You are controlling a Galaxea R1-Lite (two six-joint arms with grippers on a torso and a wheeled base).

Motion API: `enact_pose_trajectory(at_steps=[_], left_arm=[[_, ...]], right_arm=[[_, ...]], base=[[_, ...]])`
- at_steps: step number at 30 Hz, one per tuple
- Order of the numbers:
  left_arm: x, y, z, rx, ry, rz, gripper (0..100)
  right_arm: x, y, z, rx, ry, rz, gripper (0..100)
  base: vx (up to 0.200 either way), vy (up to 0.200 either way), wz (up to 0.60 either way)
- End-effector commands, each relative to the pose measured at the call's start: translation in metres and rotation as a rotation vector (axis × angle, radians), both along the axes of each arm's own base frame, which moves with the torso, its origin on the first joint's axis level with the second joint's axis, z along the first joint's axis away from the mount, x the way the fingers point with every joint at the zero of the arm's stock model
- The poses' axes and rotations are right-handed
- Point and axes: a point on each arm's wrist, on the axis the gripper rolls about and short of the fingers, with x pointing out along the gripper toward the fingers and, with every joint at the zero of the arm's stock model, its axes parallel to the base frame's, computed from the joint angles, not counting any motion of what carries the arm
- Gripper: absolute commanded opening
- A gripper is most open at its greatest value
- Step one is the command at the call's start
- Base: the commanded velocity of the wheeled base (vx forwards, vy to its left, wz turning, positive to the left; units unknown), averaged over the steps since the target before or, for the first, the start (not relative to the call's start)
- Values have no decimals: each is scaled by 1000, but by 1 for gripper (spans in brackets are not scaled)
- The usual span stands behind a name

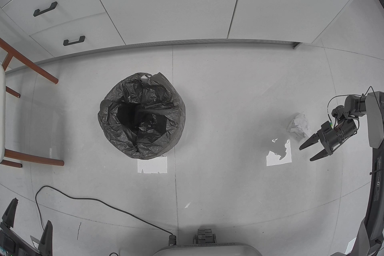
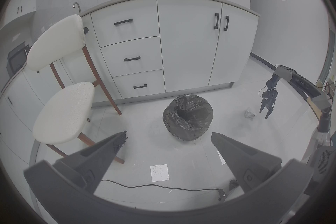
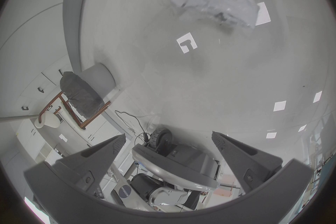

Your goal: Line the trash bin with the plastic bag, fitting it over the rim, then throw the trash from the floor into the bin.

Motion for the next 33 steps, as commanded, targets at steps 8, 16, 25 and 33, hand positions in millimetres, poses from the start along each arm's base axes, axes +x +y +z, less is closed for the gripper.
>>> enact_pose_trajectory(at_steps=[8,16,25,33], left_arm=[[0,0,-5,-3,0,-7,100],[0,0,-5,-3,0,-5,100],[0,0,-5,1,-1,-5,100],[0,0,-5,-2,-1,-5,100]], right_arm=[[-3,-9,-113,-118,304,-88,100],[-5,-14,-82,-97,318,-150,100],[-60,-24,1,110,506,27,100],[-78,-38,74,133,298,-64,100]], base=[[0,0,0],[0,0,0],[0,0,0],[0,0,0]])
